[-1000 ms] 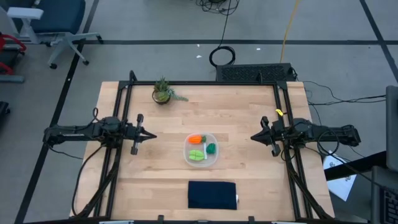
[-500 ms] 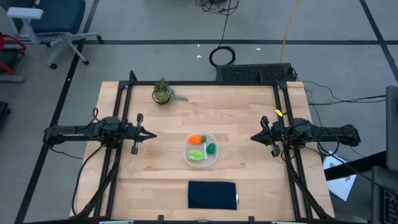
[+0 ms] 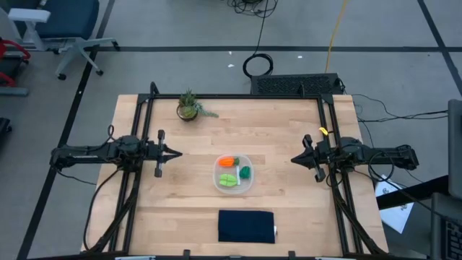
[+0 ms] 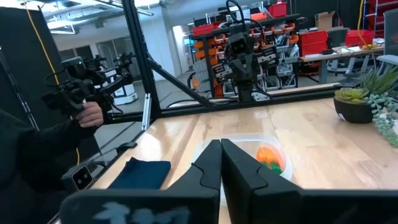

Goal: Pick and placing Produce into tupperware
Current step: Return to Home Position

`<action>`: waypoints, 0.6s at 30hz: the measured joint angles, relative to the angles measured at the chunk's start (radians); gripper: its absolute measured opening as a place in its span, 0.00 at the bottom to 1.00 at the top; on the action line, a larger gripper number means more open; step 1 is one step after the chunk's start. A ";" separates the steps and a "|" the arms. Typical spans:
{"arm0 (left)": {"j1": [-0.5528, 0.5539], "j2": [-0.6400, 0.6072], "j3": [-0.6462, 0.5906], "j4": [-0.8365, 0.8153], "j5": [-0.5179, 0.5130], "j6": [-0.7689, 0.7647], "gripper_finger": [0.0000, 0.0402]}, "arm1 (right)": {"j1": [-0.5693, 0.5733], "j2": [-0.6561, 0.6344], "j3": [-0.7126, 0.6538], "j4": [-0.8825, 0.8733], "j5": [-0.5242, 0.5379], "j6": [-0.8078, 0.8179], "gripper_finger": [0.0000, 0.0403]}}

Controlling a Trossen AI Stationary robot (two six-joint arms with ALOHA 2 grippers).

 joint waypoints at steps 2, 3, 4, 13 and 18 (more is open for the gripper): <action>0.000 0.000 0.000 0.000 0.000 0.000 0.02 | 0.000 0.000 0.000 0.011 -0.001 0.001 0.00; 0.000 0.000 0.000 0.000 0.000 0.000 0.01 | 0.000 0.000 0.000 0.022 -0.002 0.001 0.00; 0.000 0.000 0.000 0.000 0.000 0.000 0.01 | 0.000 0.000 0.000 0.029 -0.002 0.001 0.00; 0.000 0.000 0.000 0.001 0.000 0.004 0.06 | 0.000 0.000 0.000 0.038 -0.001 0.032 0.00; 0.000 0.000 0.000 0.002 0.000 0.005 0.06 | 0.000 0.000 0.000 0.039 0.000 0.028 0.00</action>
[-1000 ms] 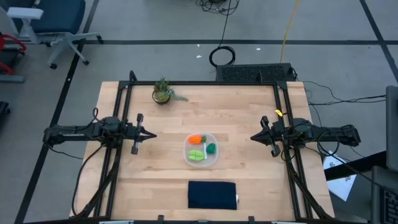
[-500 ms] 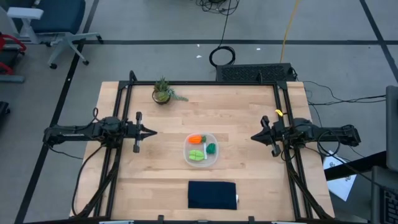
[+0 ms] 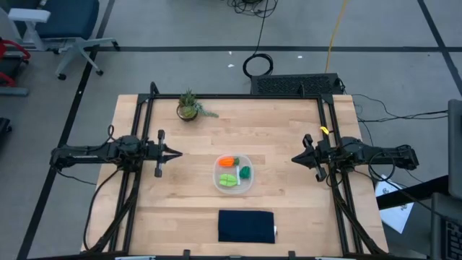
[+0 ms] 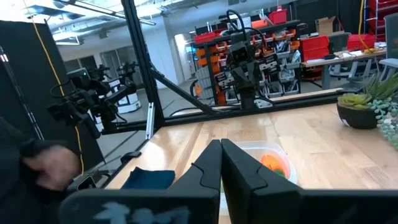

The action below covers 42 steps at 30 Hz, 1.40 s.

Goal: Pick and placing Produce into tupperware
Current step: Return to Home Position

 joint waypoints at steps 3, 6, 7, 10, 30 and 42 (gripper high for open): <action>0.000 0.000 0.000 0.000 0.000 -0.002 0.04 | 0.000 0.000 0.000 0.000 0.000 0.000 0.00; 0.000 0.000 0.000 0.000 0.000 -0.002 0.02 | 0.000 0.000 0.000 0.001 0.000 0.000 0.00; 0.000 0.000 0.000 0.000 0.000 -0.002 0.02 | 0.000 0.000 0.000 0.001 0.000 0.000 0.00; 0.000 0.000 0.000 0.000 0.000 -0.003 0.00 | 0.000 0.000 0.000 0.001 0.001 0.000 0.00; 0.000 0.000 0.000 0.000 0.000 -0.003 0.02 | 0.000 0.000 0.000 0.002 0.002 0.000 0.00; 0.000 0.000 0.000 0.000 0.000 -0.003 0.06 | 0.000 0.000 0.000 0.002 0.003 0.000 0.00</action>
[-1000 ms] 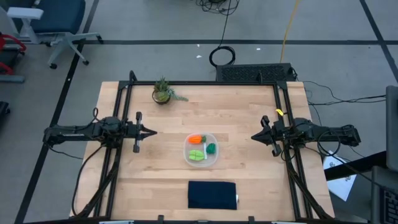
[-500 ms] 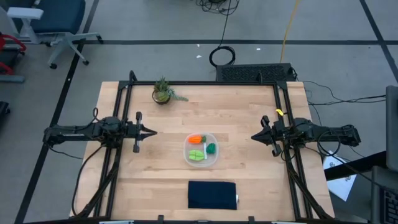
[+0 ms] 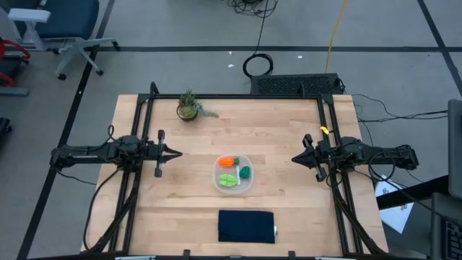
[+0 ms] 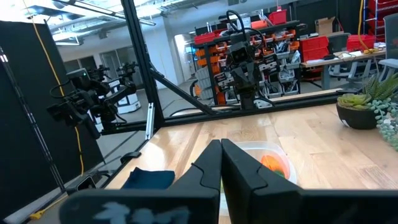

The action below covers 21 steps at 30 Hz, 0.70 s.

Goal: Pick and placing Produce into tupperware
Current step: Return to Home Position

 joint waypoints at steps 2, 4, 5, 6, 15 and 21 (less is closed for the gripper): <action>0.000 0.000 0.000 0.000 0.000 0.000 0.07 | 0.000 0.000 0.000 0.000 0.000 0.000 0.00; 0.000 0.000 0.000 0.000 0.000 0.000 0.07 | 0.000 0.000 0.000 0.000 0.000 0.000 0.00; 0.000 0.000 0.000 0.000 0.000 0.000 0.07 | 0.000 0.000 0.000 0.000 0.000 0.000 0.00; 0.000 0.000 0.000 0.000 0.000 0.000 0.06 | 0.000 0.000 0.000 0.000 0.000 0.000 0.00; 0.000 0.000 0.000 0.000 0.000 0.000 0.01 | 0.000 0.000 0.000 0.000 0.000 0.000 0.00; 0.000 0.000 0.000 0.000 0.000 0.000 0.03 | 0.000 0.000 0.000 0.000 0.000 0.000 0.00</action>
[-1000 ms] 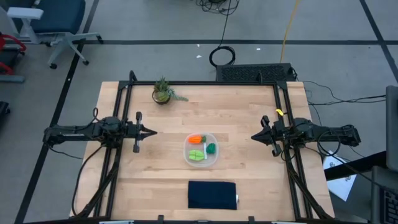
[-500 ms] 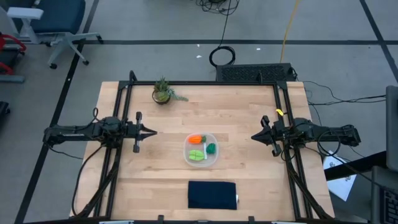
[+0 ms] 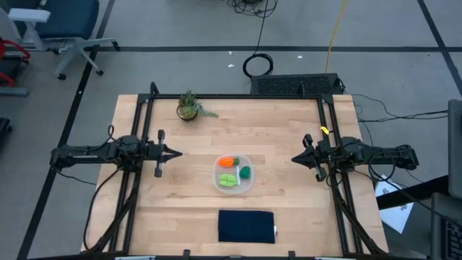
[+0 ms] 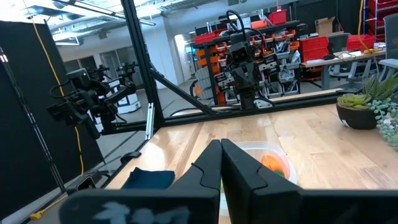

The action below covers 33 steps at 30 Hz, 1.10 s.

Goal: Pick and placing Produce into tupperware
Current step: Return to Home Position

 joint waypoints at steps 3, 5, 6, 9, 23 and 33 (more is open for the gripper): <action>0.000 0.000 0.000 0.000 0.000 0.000 0.05 | 0.000 0.000 0.000 0.000 0.000 0.000 0.00; 0.000 0.000 0.000 0.000 0.000 0.000 0.06 | 0.000 0.000 0.000 0.000 0.000 0.000 0.00; 0.000 0.000 0.000 0.000 0.000 0.000 0.07 | 0.000 0.000 0.000 0.000 0.000 0.000 0.00; 0.000 0.000 0.000 0.000 0.000 0.000 0.07 | 0.000 0.000 0.000 0.000 0.000 0.000 0.00; 0.000 0.000 0.000 0.000 0.000 0.000 0.01 | 0.000 0.000 0.000 0.000 0.000 0.000 0.00; 0.000 0.000 0.000 0.000 0.000 0.000 0.06 | 0.000 0.000 0.000 0.000 0.000 0.000 0.00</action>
